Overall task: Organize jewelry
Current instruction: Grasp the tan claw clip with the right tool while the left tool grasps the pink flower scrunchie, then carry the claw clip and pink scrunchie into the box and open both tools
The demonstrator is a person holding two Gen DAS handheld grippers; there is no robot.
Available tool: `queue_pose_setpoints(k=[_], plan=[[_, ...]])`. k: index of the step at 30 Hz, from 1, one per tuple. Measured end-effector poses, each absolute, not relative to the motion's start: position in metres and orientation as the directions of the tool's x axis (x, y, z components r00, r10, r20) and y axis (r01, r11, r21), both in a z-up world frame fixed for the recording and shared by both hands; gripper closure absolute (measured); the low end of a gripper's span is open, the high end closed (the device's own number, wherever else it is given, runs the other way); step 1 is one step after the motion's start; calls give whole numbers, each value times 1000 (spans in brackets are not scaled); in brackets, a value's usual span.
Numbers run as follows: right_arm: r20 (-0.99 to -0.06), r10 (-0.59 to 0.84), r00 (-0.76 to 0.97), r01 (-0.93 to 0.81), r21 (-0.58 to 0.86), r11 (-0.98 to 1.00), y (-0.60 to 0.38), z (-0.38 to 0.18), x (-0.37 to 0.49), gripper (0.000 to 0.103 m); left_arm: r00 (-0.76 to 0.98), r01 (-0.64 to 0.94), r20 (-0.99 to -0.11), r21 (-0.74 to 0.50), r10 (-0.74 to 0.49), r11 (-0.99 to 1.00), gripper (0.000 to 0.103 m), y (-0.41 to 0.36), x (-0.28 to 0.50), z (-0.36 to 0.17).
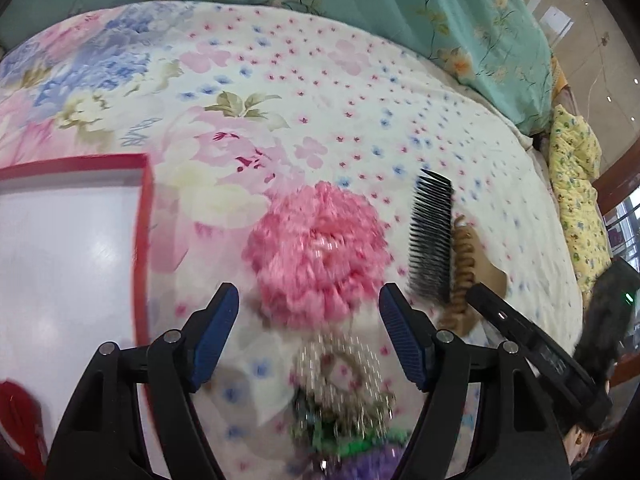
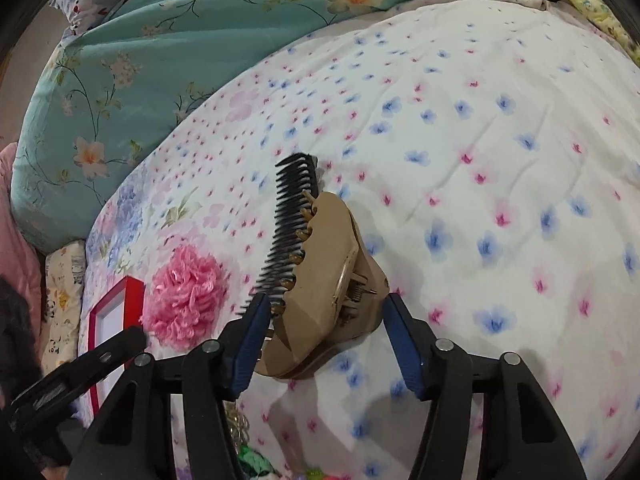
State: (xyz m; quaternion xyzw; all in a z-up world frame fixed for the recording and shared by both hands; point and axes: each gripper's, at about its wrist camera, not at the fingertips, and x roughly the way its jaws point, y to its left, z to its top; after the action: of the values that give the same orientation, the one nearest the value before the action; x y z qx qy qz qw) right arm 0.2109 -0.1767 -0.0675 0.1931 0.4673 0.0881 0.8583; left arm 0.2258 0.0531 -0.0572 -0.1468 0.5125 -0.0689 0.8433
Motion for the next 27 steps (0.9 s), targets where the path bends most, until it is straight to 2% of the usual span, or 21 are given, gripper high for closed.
queue_pose_setpoints(k=[1,2,3,4,5,6,9,13,14,15,27], plan=[[-763,329,556,22,409,912,-177,-66,210,49,462,-37,-846,-316,-265,948,30,53,229,-60],[-757,330,564,14,408,913,-177,-64,210,54,460,-35,-847,-316,-265,948,32,52,234,-63],[-757,315,573,13,393,919,-178,-62,209,81,461,-31,-846,-317,-268,948,41,52,236,-65],[-749,322,578,14,404,915,-181,-60,209,81,457,-28,-846,-322,-274,946,49,51,238,-68],[-752,323,574,18,406,914,-183,-59,210,85,450,-24,-846,-331,-285,943,70,52,240,-70],[-750,329,573,18,413,911,-186,-59,211,87,441,-18,-844,-347,-304,938,81,52,241,-73],[-743,341,576,15,427,904,-189,-59,211,88,456,0,-836,-343,-305,939,87,50,236,-71],[-729,340,594,4,425,905,-190,-53,207,89,483,18,-814,-358,-322,933,89,50,224,-57],[-725,341,598,-8,420,907,-190,-50,205,91,492,21,-809,-359,-322,933,89,52,220,-53],[-721,345,601,-17,420,907,-189,-47,204,100,504,25,-800,-365,-327,931,89,53,215,-47],[-678,441,588,-116,469,875,-176,-18,175,100,592,-6,-730,-426,-340,905,90,91,159,-5]])
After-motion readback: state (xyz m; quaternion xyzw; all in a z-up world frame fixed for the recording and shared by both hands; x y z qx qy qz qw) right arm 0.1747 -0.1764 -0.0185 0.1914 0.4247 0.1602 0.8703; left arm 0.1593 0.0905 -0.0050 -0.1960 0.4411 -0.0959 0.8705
